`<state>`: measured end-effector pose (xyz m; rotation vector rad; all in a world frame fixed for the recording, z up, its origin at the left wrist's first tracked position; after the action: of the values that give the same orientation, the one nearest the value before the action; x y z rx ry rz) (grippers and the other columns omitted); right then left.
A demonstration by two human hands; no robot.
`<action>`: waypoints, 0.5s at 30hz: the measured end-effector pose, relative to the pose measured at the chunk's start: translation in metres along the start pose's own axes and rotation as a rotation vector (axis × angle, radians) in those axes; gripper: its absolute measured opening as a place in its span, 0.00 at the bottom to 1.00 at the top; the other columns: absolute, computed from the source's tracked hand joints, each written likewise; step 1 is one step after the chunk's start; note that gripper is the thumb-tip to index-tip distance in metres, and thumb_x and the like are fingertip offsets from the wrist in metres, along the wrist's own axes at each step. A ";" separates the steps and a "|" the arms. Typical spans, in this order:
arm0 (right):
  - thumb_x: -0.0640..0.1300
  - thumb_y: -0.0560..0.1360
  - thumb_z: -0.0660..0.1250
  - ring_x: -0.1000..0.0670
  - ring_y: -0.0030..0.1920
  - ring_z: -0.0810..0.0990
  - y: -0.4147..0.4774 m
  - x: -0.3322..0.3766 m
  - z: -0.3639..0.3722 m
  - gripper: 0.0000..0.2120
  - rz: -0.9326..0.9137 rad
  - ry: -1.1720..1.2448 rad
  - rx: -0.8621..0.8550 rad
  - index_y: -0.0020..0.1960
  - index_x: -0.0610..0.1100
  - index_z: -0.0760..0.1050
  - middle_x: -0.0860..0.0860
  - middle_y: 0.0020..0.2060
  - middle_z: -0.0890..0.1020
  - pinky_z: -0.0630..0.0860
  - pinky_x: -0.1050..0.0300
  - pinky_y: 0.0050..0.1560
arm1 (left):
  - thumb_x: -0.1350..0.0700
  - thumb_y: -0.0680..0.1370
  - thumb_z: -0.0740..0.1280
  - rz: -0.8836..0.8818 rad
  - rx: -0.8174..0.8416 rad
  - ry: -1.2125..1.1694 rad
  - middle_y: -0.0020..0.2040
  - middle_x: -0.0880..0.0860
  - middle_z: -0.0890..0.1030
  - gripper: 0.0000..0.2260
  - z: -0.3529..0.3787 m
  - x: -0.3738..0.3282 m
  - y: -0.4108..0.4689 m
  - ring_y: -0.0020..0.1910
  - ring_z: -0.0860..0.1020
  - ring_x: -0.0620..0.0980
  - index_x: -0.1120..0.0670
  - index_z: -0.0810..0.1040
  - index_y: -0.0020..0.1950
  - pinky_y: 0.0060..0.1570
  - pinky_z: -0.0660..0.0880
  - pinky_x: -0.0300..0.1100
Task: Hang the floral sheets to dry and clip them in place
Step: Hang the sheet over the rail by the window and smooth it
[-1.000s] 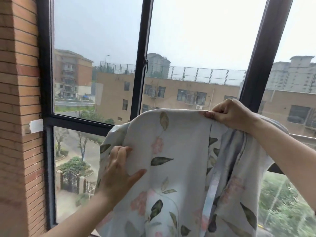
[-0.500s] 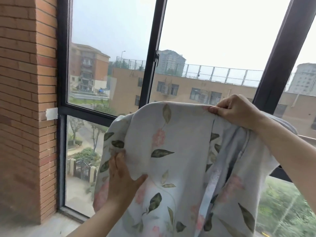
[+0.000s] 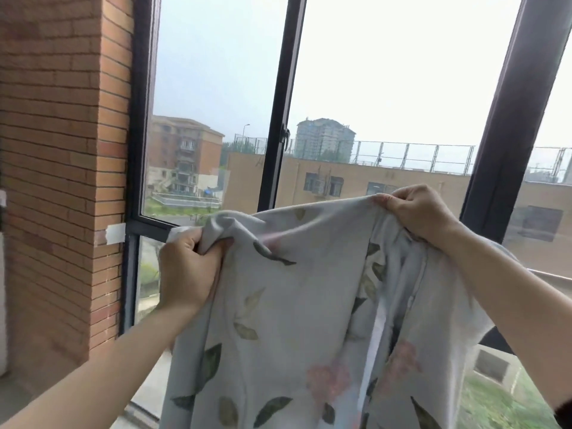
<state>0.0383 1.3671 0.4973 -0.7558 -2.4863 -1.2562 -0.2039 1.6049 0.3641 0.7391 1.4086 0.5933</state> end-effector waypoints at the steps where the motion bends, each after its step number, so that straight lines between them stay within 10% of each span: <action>1: 0.52 0.76 0.68 0.57 0.17 0.66 0.004 -0.006 -0.002 0.24 0.065 0.047 -0.030 0.22 0.45 0.76 0.57 0.15 0.68 0.65 0.63 0.25 | 0.57 0.72 0.73 0.027 -0.017 -0.015 0.26 0.58 0.73 0.15 -0.001 -0.007 0.015 0.28 0.66 0.51 0.59 0.73 0.29 0.29 0.67 0.47; 8: 0.50 0.73 0.72 0.45 0.35 0.77 0.014 -0.032 -0.009 0.17 0.487 0.075 -0.017 0.46 0.33 0.81 0.39 0.40 0.83 0.74 0.55 0.41 | 0.60 0.74 0.69 0.219 0.053 0.046 0.25 0.51 0.69 0.14 0.042 -0.033 0.102 0.28 0.65 0.45 0.58 0.72 0.29 0.28 0.63 0.41; 15: 0.52 0.73 0.72 0.47 0.46 0.77 0.012 -0.025 -0.003 0.21 0.581 -0.289 0.330 0.58 0.37 0.80 0.44 0.53 0.81 0.70 0.58 0.47 | 0.48 0.75 0.70 -0.200 0.586 0.170 0.27 0.52 0.64 0.23 0.105 0.028 0.100 0.30 0.62 0.51 0.53 0.65 0.25 0.31 0.57 0.44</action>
<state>0.0653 1.3626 0.4960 -1.5006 -2.3166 -0.5492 -0.0908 1.6799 0.4230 1.0066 1.8174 0.0767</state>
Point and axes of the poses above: each hand's wrist, its own y-axis towards the middle knuckle, its own z-axis out of the palm, x = y × z, the point moved 2 cm from there along y, towards the middle knuckle
